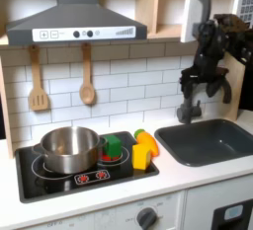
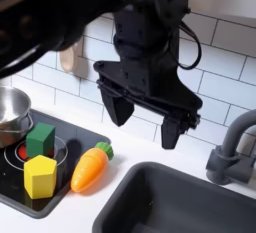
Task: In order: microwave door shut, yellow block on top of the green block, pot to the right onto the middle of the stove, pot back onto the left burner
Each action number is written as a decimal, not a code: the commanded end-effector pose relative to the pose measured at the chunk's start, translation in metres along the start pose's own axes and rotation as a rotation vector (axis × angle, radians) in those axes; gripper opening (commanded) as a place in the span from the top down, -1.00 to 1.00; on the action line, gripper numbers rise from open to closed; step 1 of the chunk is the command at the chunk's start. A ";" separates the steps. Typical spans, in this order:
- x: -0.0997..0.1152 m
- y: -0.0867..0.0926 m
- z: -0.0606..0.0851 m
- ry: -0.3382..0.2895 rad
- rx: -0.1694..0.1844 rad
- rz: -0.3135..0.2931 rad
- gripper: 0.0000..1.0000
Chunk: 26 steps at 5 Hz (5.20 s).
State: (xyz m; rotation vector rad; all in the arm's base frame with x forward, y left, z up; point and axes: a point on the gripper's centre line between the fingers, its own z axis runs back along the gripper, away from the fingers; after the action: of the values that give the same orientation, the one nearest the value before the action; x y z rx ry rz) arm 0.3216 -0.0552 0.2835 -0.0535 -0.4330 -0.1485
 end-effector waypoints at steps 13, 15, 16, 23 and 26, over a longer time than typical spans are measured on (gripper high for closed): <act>-0.017 0.060 0.029 0.083 0.039 0.086 -1.00; -0.046 0.078 0.023 0.130 0.055 0.092 -1.00; -0.053 0.089 0.016 0.143 0.066 0.103 -1.00; -0.054 0.115 -0.048 0.195 0.118 0.220 -1.00; -0.061 0.121 -0.061 0.235 0.130 0.218 -1.00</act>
State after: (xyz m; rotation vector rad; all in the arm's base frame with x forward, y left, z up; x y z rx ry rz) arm 0.3122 0.0663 0.2022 0.0445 -0.2073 0.0842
